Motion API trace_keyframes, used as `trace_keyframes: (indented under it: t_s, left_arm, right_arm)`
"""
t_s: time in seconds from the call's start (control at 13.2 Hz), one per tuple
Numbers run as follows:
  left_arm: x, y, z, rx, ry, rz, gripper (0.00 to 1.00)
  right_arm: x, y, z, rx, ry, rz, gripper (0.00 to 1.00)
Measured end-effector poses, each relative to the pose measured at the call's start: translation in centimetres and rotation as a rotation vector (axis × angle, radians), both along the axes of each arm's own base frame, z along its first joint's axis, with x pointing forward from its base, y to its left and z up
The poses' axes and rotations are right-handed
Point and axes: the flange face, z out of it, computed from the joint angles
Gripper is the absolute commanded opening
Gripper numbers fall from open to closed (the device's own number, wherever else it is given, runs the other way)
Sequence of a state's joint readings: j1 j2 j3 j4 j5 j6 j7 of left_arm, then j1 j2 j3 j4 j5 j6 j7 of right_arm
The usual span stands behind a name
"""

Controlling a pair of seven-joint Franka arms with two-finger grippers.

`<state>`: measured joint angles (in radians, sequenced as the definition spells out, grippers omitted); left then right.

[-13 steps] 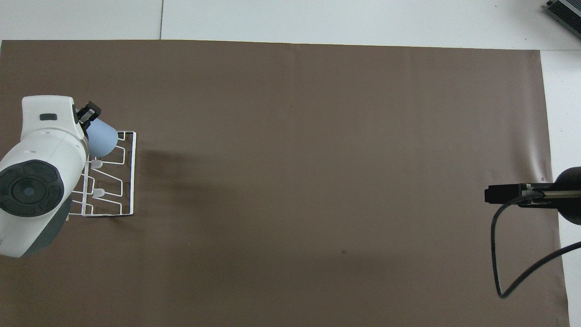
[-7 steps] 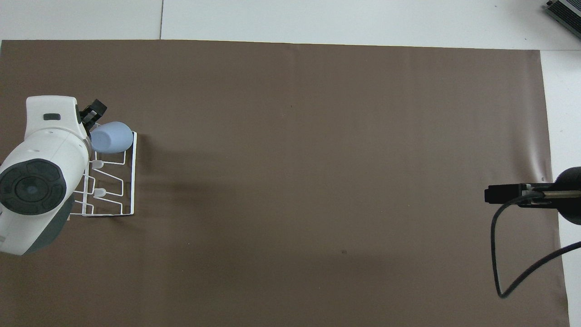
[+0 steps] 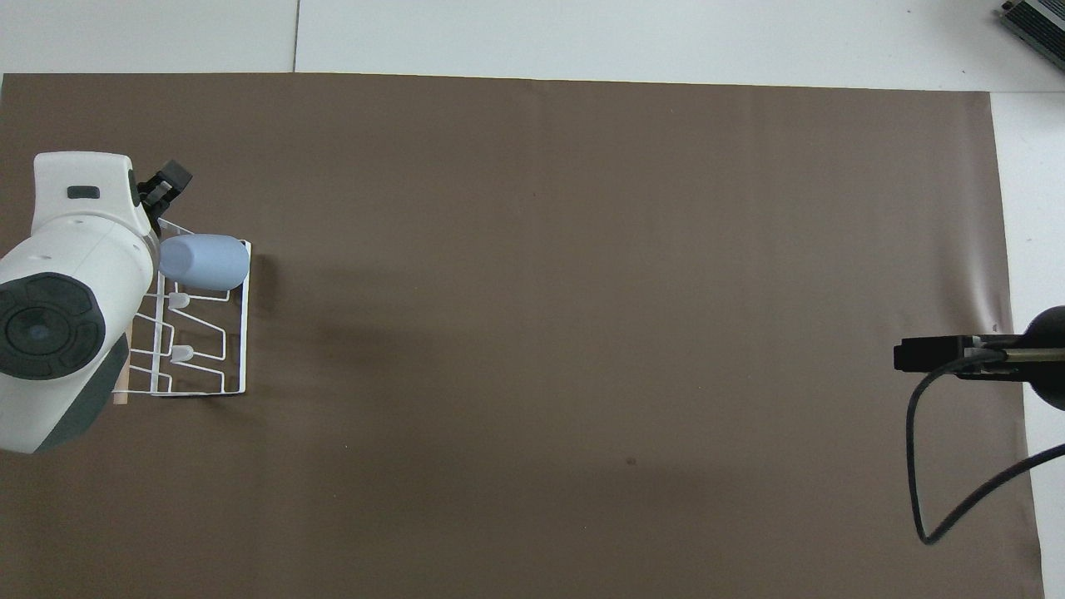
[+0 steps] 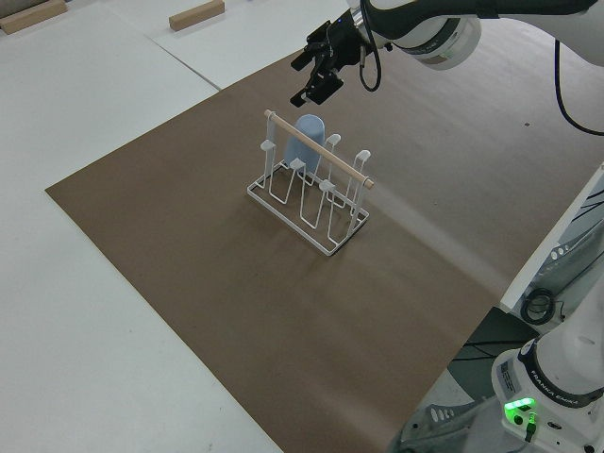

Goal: Hang cup on cup holder
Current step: 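Lower the cup onto the rack hook with the left gripper, then open the left gripper and withdraw it from the cup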

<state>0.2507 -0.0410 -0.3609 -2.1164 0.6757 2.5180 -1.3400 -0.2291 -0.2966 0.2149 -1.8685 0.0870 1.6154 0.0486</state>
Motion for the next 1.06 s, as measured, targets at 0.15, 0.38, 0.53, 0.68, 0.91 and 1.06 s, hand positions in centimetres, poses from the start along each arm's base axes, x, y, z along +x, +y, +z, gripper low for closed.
trace_keyframes:
  t_s: [0.15,0.38,0.53,0.68,0.91,1.06]
  left_arm:
    - [0.1,-0.6,0.7,-0.052,0.003,0.025,1.00]
    - [0.4,-3.0,4.0,-0.110,0.058,0.043,1.00]
    - [0.2,-4.3,7.2,-0.129,0.132,0.020,1.00]
    - [-0.4,-4.0,9.7,-0.165,0.221,-0.032,1.00]
    - [-1.6,-2.4,11.1,-0.180,0.344,-0.145,1.00]
    - [-2.1,-1.6,10.7,-0.177,0.424,-0.221,1.00]
  right_arm:
    - [0.0,-0.1,0.0,0.001,0.000,-0.002,1.00]
    - [0.0,-0.2,0.0,0.001,0.000,-0.003,1.00]
    - [0.0,-0.2,0.0,0.001,0.000,-0.003,1.00]
    - [0.0,-0.2,0.0,0.001,0.000,-0.004,1.00]
    - [0.0,-0.2,0.0,0.001,0.000,-0.004,1.00]
    - [0.0,-0.2,0.0,0.001,0.000,-0.004,1.00]
